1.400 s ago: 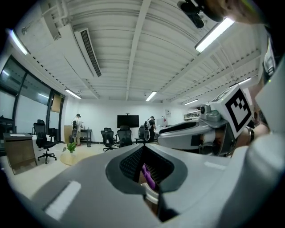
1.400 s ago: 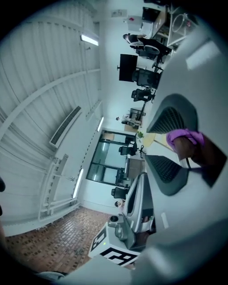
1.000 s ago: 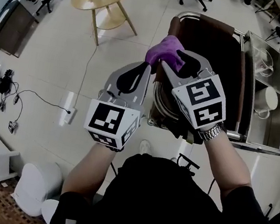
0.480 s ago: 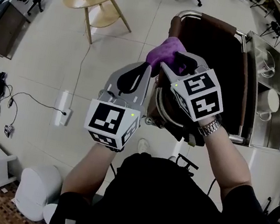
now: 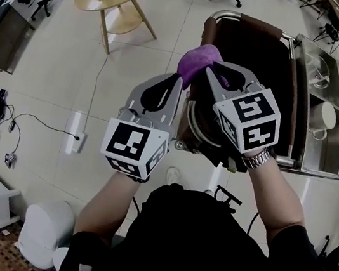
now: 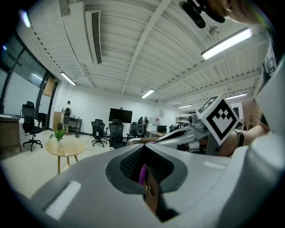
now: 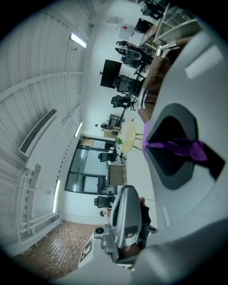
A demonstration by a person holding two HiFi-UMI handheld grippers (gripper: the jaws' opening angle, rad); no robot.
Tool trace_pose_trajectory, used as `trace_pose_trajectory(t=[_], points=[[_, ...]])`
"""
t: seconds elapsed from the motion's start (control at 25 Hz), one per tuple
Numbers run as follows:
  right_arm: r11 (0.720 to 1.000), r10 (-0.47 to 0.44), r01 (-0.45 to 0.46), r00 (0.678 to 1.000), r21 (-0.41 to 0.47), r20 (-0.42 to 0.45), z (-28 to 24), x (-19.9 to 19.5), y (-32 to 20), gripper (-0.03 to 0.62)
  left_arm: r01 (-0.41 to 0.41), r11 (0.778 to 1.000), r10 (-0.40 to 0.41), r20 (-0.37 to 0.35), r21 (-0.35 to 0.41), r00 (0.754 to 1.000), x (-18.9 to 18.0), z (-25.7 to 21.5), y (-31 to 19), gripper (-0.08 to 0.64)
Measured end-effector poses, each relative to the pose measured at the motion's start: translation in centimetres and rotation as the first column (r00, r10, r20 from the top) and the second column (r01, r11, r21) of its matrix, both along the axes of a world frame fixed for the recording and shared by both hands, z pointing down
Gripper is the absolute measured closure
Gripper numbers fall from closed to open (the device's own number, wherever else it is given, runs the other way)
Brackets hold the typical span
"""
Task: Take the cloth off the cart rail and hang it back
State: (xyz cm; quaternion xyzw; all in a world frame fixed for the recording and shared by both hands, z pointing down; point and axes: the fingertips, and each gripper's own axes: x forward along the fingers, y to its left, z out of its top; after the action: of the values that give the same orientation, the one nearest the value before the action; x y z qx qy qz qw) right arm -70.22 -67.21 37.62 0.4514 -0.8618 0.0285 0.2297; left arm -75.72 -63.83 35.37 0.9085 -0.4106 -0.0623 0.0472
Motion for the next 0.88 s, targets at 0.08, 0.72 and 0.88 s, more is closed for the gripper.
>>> trace_pose_trajectory(t=[0.08,0.72,0.88], points=[[0.999,-0.005,0.004,1.0,0.042,0.016,-1.9,0.0,1.3,0.556,0.004,1.0,-0.004,-0.006,0.006,1.0,0.2,-0.6,1.0,0.56],[0.935,-0.109,0.045,0.981,0.353,0.163,-12.7,9.4,23.0,0.558,0.034,0.996,-0.039,0.051,0.086,0.998,9.6,-3.9,20.4,0.56],[0.914,-0.134,0.054,0.976,0.402,0.174,-13.4,11.7,28.9,0.56,0.06,0.991,-0.066,0.045,0.123,0.997,11.4,-4.2,25.3,0.56]])
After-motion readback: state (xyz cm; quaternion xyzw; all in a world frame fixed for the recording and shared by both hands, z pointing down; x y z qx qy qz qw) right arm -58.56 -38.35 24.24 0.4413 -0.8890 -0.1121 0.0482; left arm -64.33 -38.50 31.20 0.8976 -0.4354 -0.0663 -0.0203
